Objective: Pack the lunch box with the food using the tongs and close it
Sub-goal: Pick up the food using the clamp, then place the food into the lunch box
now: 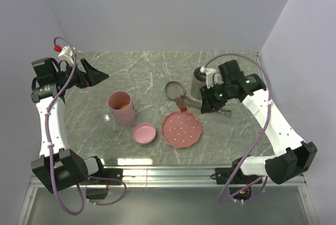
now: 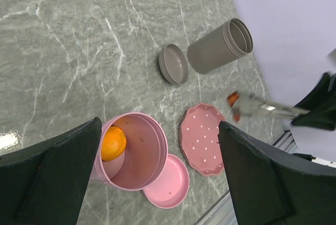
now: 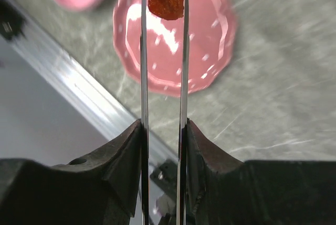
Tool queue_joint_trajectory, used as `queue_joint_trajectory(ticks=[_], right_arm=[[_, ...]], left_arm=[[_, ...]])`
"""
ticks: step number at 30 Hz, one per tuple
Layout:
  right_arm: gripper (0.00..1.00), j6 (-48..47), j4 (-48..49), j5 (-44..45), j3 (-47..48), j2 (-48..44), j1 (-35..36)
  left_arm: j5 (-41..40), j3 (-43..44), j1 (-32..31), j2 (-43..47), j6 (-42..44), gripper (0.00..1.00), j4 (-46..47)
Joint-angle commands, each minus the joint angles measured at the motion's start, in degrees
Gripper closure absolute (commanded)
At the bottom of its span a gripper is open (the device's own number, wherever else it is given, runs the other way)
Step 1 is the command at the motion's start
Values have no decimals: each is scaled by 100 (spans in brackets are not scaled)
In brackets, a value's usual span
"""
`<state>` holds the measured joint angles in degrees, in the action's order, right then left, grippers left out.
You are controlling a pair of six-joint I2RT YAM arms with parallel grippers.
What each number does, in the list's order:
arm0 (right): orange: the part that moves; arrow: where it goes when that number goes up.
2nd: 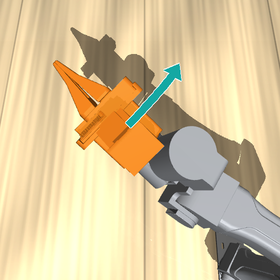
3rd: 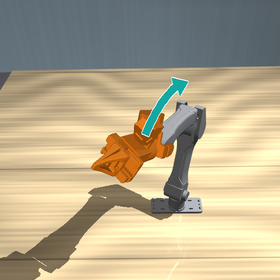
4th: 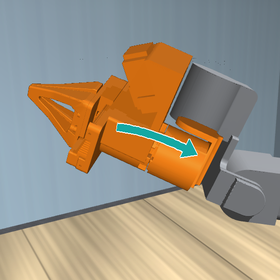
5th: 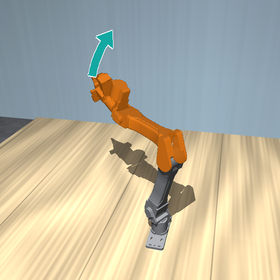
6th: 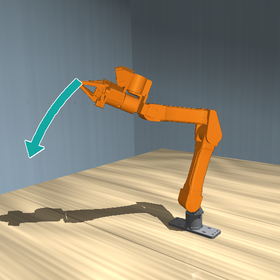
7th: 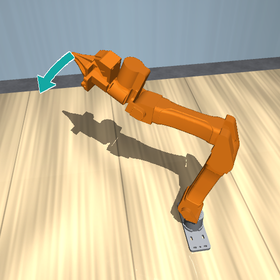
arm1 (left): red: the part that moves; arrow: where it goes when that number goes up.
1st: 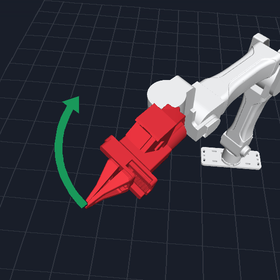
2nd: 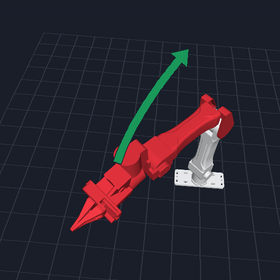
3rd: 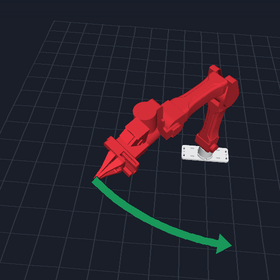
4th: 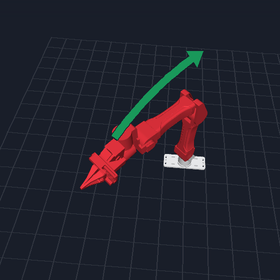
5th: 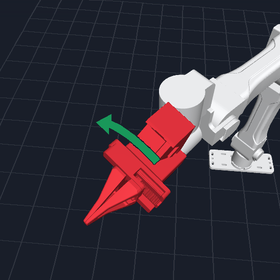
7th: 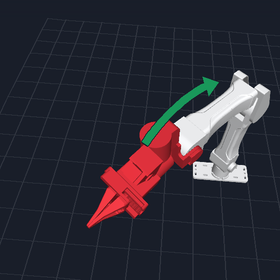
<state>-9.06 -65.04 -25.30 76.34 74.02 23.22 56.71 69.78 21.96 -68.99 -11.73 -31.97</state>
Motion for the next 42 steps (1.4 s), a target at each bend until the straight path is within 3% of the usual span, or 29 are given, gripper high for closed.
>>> queue_joint_trajectory(ticks=[1,8,15,32,42], right_arm=[[70,-149,70,-379,724,-248,-449],[70,-26,166,-309,2235,463,-1441],[71,18,263,51,3133,1193,-1830],[67,-122,1054,517,2158,1308,-1927],[53,-184,1221,579,1683,1150,-1927]], left_arm=[[130,238,19,-35,-22,1,147],[166,220,19,-18,-164,1,253],[156,291,19,-18,-84,1,191],[130,221,28,-35,-23,1,191],[95,229,19,-9,12,1,147]])
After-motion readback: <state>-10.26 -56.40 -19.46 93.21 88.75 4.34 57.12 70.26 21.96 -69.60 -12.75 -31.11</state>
